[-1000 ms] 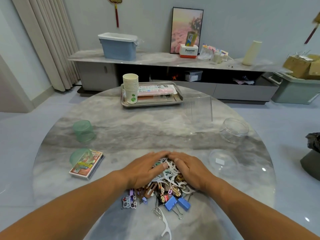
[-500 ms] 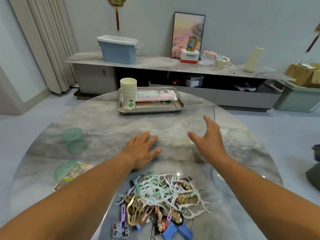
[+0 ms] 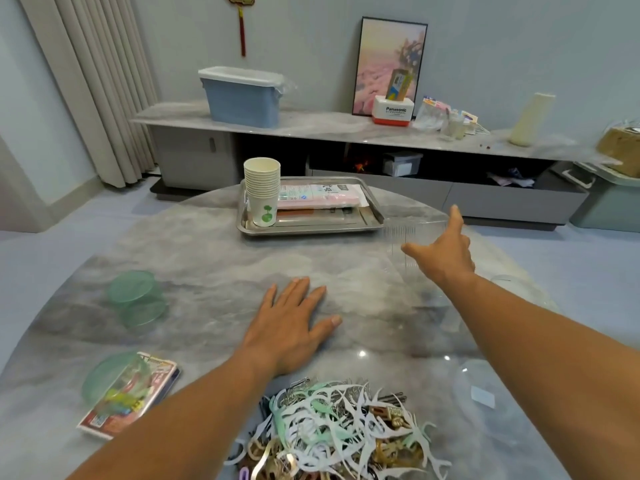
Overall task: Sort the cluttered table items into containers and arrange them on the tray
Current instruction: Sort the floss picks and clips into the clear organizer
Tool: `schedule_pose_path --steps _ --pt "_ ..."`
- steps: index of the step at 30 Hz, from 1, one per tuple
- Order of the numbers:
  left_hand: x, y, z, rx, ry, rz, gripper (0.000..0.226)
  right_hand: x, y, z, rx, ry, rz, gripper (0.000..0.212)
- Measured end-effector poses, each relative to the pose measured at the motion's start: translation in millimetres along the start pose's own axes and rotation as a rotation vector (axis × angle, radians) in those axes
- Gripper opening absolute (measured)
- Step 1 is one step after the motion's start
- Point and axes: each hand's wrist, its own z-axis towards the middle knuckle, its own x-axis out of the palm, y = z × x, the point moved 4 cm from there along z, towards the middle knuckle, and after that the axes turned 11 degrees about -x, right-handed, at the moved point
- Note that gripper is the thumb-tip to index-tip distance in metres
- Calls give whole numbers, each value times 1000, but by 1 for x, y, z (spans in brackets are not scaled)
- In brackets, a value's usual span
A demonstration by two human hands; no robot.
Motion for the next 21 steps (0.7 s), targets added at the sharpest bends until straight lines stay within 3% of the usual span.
schedule_pose_path --steps 6,9,13,15,17,21 --pt "-15 6 2 -126 105 -468 102 -12 5 -33 27 -190 164 106" --pt "-31 -7 1 -258 200 -999 113 -11 14 -51 148 -222 480 103" --pt "-49 -49 -9 -361 333 -1292 119 16 42 -80 444 -189 1008 97" --pt "-59 -68 -15 -379 444 -1404 111 29 58 -97 513 -183 1158 88" --pt "-71 -75 -18 -434 448 -1547 90 44 70 -108 582 -166 1282 80" --pt "-84 -53 -17 -585 206 -1709 51 61 90 -127 550 156 1293 61"
